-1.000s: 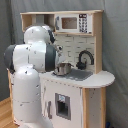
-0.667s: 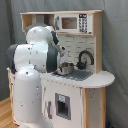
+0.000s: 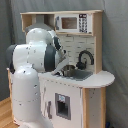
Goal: Play with the kitchen
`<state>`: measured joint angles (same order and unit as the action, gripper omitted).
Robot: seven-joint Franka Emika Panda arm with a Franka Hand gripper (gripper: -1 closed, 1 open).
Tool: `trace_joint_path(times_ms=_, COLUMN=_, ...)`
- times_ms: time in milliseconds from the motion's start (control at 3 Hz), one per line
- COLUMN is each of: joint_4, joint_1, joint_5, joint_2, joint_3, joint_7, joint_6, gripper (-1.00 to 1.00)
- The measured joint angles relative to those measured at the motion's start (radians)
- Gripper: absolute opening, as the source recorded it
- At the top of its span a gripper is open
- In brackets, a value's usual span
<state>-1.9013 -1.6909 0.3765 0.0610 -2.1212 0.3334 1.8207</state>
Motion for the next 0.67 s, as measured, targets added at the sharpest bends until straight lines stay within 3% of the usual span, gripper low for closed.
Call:
trace_joint_path(times_ms=333, joint_4=0.013, joint_1=0.0, joint_5=-0.05, joint_2=-0.045, joint_3=0.008, joint_7=0.026, joint_6=0.05, gripper=-1.0)
trace_joint_path(times_ms=667, joint_4=0.015, joint_1=0.0, joint_5=-0.051, joint_2=-0.045, joint_3=0.008, joint_7=0.026, joint_6=0.05, gripper=1.0)
